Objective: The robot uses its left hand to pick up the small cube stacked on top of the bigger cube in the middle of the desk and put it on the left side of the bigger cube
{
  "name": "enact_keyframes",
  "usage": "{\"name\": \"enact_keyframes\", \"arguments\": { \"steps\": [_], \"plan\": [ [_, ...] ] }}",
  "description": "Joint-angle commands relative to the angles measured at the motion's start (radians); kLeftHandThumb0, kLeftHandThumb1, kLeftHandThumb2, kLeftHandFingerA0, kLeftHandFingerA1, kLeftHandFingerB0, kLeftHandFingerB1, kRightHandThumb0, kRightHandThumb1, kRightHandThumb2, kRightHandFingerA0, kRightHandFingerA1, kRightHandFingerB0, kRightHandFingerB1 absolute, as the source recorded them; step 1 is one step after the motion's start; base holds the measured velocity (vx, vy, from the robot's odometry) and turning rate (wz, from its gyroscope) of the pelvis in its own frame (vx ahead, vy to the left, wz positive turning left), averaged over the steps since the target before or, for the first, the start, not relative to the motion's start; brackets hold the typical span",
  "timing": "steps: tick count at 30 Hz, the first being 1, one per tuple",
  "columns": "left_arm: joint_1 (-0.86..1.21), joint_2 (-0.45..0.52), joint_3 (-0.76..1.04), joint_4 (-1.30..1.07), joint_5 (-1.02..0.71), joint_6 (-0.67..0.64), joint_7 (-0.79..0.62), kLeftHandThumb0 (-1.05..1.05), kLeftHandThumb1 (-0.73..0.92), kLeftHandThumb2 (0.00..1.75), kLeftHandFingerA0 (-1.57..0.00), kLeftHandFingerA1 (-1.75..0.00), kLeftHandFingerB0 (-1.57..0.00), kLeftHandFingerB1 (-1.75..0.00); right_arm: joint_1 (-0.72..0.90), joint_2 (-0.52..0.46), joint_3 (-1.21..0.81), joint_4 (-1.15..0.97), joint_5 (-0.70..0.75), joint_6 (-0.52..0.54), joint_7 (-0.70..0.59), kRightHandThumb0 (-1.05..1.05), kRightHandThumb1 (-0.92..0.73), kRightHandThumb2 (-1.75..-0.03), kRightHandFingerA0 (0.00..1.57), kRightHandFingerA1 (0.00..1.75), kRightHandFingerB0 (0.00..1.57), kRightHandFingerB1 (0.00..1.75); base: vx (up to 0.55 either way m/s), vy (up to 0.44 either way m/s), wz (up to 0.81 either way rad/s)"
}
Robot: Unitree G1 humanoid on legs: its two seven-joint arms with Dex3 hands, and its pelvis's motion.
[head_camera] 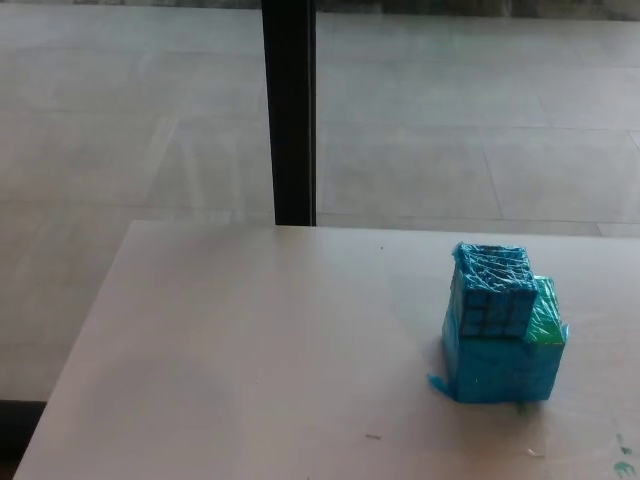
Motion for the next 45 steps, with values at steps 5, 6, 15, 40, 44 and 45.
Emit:
{"name": "enact_keyframes", "arguments": {
  "steps": [5, 6, 15, 40, 44, 45],
  "plan": [
    [-0.134, 0.115, 0.146, -0.091, -0.143, 0.091, 0.02, -0.82, 0.62, 0.92, -0.58, -0.79, -0.14, -0.4, -0.028, -0.073, -0.001, 0.048, 0.005, -0.106, 0.053, -0.64, -0.45, -0.76, 0.69, 0.94, 0.48, 0.74, 0.0, 0.0, 0.02],
    [-0.184, 0.145, 0.094, -0.139, -0.103, 0.106, 0.014, -0.78, 0.6, 0.93, -0.31, -0.57, -0.05, -0.2, -0.026, -0.076, -0.001, 0.046, 0.005, -0.103, 0.053, -0.64, -0.43, -0.78, 0.7, 0.97, 0.48, 0.75, -0.03, -0.015, 0.13],
    [-0.58, 0.277, -0.313, -0.429, 0.101, 0.156, -0.019, -0.76, 0.71, 0.61, -0.23, -0.33, -0.08, -0.26, -0.035, -0.081, -0.005, 0.054, 0.009, -0.092, 0.062, -0.63, -0.43, -0.78, 0.7, 0.96, 0.48, 0.75, 0.0, 0.0, 0.0],
    [-1.303, -0.264, -1.093, -0.598, 0.38, 0.172, -0.034, -0.89, 0.58, 0.98, -0.1, -0.55, -0.05, -0.33, -0.029, -0.082, 0.006, 0.084, -0.005, -0.106, 0.055, -0.65, -0.42, -0.77, 0.73, 0.98, 0.51, 0.75, 0.0, 0.0, 0.0],
    [-1.359, -0.368, -1.133, -0.54, 0.373, 0.244, -0.045, -0.92, 0.59, 1.02, -0.15, -0.6, -0.05, -0.33, -0.018, -0.083, -0.002, 0.06, 0.009, -0.093, 0.077, -0.63, -0.42, -0.78, 0.7, 0.98, 0.5, 0.76, 0.0, 0.0, 0.0],
    [-1.37, -0.392, -1.142, -0.527, 0.376, 0.253, -0.044, -0.94, 0.6, 1.02, -0.13, -0.57, -0.05, -0.35, -0.021, -0.084, -0.002, 0.068, 0.01, -0.097, 0.079, -0.65, -0.42, -0.77, 0.7, 0.97, 0.51, 0.76, 0.0, 0.0, 0.0]
  ]
}}
